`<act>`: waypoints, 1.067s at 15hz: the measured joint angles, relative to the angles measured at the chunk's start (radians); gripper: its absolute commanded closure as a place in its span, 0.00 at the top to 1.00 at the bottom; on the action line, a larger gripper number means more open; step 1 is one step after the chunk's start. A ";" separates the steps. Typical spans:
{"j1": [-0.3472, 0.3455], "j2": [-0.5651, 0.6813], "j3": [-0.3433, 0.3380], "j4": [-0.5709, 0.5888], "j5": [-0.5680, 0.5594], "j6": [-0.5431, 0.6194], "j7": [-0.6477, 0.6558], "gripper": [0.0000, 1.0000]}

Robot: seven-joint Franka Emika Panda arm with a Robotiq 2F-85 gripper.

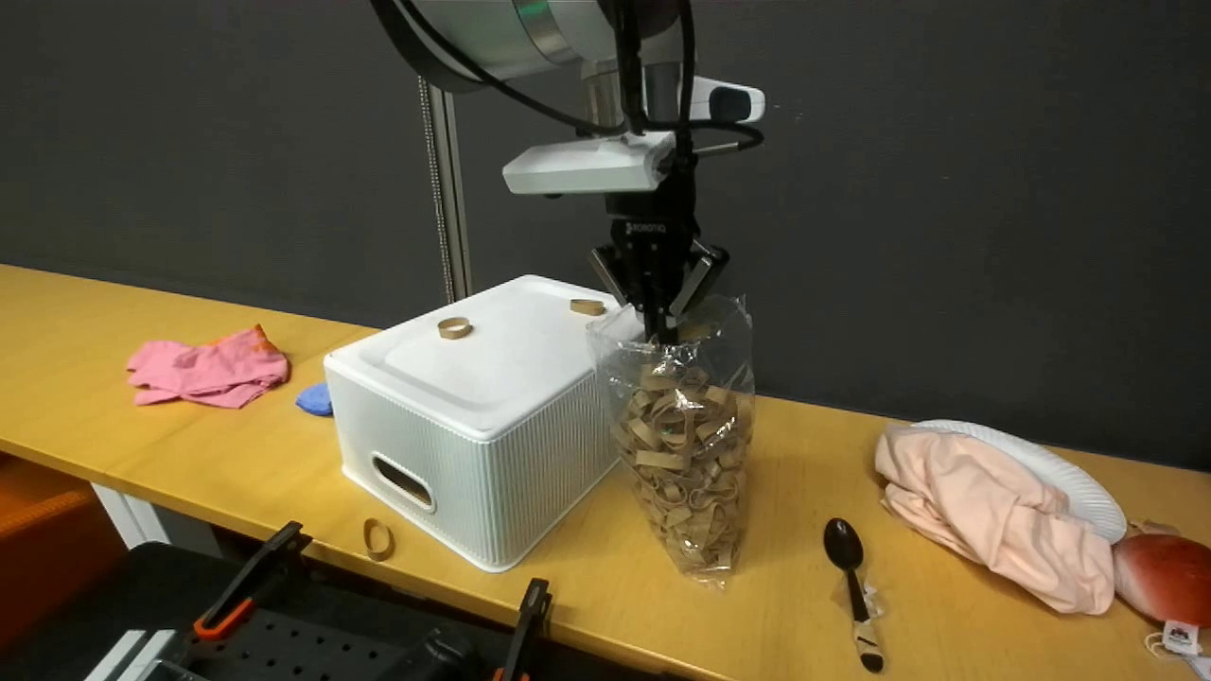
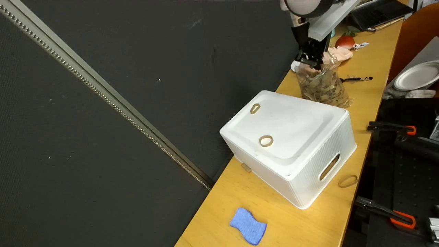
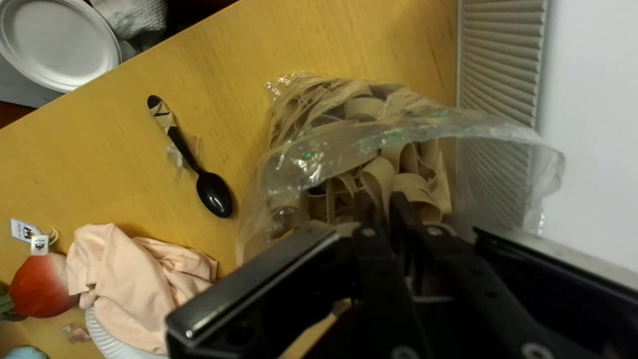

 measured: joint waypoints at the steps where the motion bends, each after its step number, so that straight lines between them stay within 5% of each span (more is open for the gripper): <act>1: 0.000 0.003 0.000 0.003 0.000 0.000 0.000 0.52; 8: 0.011 -0.020 0.001 0.023 0.040 -0.004 -0.005 0.99; 16: 0.026 0.078 0.035 0.232 0.233 -0.002 -0.142 1.00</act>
